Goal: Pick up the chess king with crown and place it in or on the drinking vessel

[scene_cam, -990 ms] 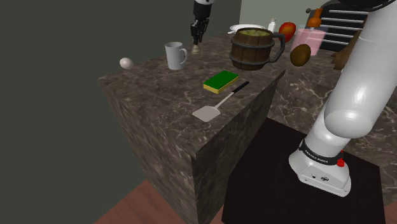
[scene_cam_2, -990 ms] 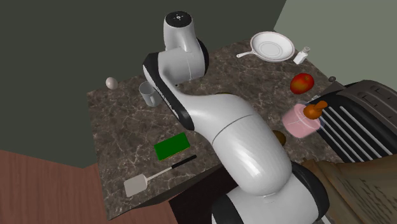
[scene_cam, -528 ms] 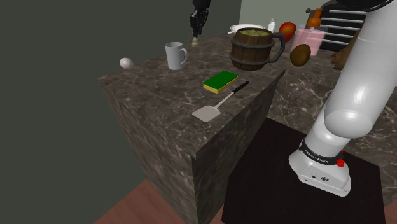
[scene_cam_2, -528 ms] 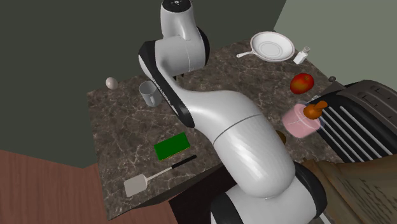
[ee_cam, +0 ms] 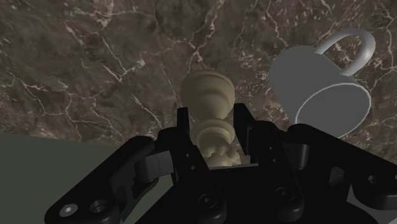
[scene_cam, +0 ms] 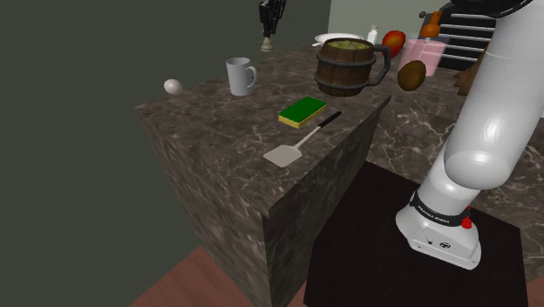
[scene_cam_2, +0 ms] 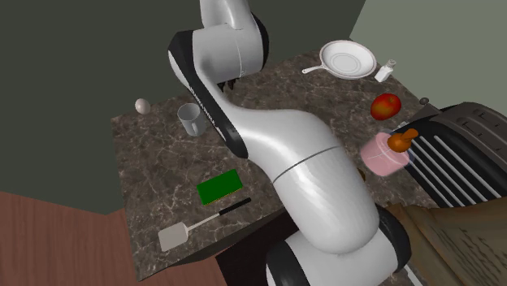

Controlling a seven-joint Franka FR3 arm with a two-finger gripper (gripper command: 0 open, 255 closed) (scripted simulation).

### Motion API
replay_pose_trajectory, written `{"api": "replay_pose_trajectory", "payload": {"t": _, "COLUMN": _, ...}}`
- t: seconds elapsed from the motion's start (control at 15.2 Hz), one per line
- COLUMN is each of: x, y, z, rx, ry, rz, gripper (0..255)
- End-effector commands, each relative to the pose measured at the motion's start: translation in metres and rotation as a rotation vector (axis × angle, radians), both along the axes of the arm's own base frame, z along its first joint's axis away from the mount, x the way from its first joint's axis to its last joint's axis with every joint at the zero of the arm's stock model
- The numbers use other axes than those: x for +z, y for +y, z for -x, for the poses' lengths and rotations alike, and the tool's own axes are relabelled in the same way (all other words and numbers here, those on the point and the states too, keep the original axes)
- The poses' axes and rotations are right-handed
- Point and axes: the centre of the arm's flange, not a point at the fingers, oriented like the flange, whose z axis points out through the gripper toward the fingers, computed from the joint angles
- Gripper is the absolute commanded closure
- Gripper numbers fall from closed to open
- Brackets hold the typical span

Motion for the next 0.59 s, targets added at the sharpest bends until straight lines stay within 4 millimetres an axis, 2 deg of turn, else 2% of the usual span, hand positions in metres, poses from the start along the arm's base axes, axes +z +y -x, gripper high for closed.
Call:
{"api": "replay_pose_trajectory", "payload": {"t": 0.0, "x": 0.011, "y": -0.001, "z": 0.000, "rx": 0.000, "ry": 0.000, "rz": 0.000, "gripper": 255}}
{"api": "replay_pose_trajectory", "payload": {"t": 0.53, "x": 0.053, "y": -0.001, "z": 0.000, "rx": 0.000, "ry": 0.000, "rz": 0.000, "gripper": 255}}
